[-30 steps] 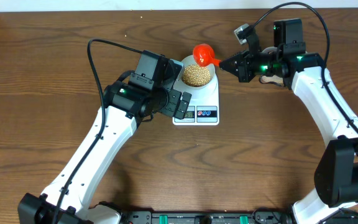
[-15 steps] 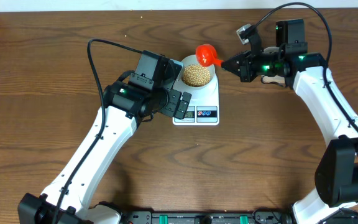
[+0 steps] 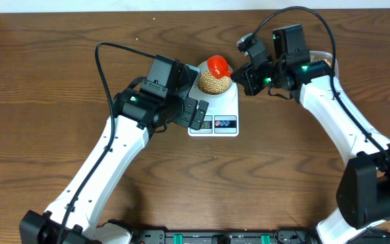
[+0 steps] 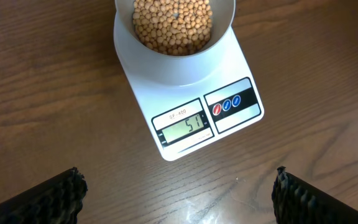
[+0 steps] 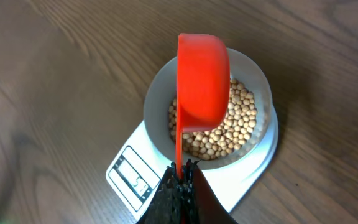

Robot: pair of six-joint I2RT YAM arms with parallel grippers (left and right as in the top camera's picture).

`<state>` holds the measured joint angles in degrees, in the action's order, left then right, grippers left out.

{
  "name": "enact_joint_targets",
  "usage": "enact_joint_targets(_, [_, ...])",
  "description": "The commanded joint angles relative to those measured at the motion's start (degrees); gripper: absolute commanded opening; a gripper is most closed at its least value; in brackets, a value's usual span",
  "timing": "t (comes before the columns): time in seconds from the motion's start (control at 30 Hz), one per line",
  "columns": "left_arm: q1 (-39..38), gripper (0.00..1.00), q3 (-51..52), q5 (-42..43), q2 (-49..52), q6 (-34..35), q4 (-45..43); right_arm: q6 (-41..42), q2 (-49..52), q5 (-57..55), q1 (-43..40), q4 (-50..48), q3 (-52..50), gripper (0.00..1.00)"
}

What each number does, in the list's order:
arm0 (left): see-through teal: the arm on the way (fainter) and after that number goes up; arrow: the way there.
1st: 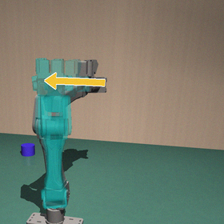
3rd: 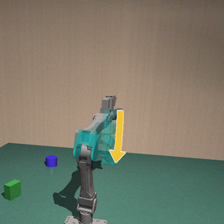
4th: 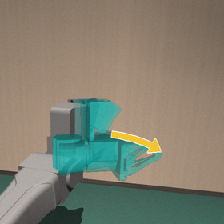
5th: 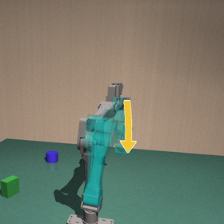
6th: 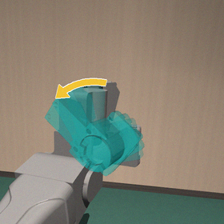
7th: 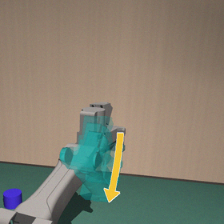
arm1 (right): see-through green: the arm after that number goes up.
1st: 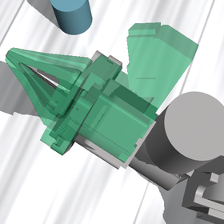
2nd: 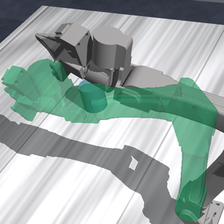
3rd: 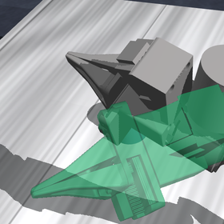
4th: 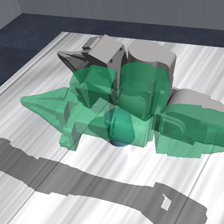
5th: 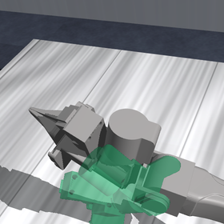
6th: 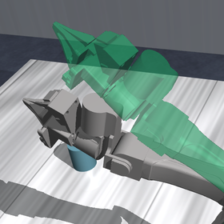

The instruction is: Scoop item into bowl and weigh 50g on scale

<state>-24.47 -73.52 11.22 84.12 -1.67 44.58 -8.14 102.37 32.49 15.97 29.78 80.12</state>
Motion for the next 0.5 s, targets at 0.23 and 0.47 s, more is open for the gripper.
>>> enact_joint_targets(0.23, [0.24, 0.98, 0.55, -0.79, -0.22, 0.02, -0.02, -1.36, 0.44, -2.10, 0.22, 0.00, 0.66, 0.01])
enact_joint_targets(0.47, [0.24, 0.98, 0.55, -0.79, -0.22, 0.02, -0.02, -1.38, 2.40, -2.19, 0.26, -0.24, 0.66, 0.01])
